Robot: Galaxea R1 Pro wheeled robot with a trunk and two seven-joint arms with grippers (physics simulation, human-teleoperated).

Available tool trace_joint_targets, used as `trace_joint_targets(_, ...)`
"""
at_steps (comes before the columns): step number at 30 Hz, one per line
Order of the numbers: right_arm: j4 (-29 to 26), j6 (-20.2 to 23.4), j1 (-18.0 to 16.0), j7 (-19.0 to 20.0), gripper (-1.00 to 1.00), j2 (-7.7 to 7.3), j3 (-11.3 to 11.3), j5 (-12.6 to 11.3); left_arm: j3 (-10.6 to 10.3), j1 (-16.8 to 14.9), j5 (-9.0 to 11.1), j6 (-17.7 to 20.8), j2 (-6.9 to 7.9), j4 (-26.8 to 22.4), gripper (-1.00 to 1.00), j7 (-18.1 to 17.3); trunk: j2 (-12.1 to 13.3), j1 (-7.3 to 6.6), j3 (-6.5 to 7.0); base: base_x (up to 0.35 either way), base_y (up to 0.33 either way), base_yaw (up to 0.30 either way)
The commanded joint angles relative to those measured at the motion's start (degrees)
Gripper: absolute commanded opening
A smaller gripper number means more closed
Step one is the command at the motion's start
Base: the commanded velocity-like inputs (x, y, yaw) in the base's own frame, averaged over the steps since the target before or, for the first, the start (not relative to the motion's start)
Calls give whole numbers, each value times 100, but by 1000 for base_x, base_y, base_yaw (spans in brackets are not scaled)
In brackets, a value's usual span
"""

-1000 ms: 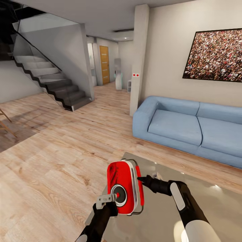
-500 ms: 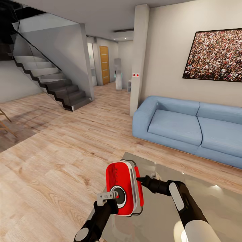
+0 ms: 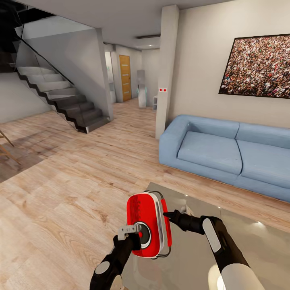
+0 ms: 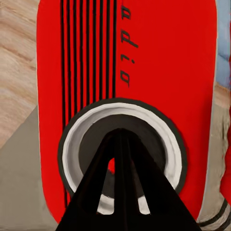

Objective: Turn on the radio receiver that's on the table in the living room.

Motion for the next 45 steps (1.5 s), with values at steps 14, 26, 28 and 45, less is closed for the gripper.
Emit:
trace_joint_targets(14,-57,25,-119,-5,-100,19,124,-125,30,-282,42,-4,0,508,-100,-79,-1,0,0,0,0,0)
trace_joint_targets(26,-49,25,-203,-32,-100,19,158,-119,-116,-281,36,0,0,503,-100,-84,-1,0,0,0,0,0)
trace_joint_targets(28,-49,25,-203,-43,-100,19,158,-119,-113,-281,36,0,0,503,-100,-81,-1,0,0,0,0,0)
trace_joint_targets(45,-46,25,-203,-14,-100,19,158,-127,-77,-656,60,-7,0,1230,-100,-75,-1,0,0,0,0,0)
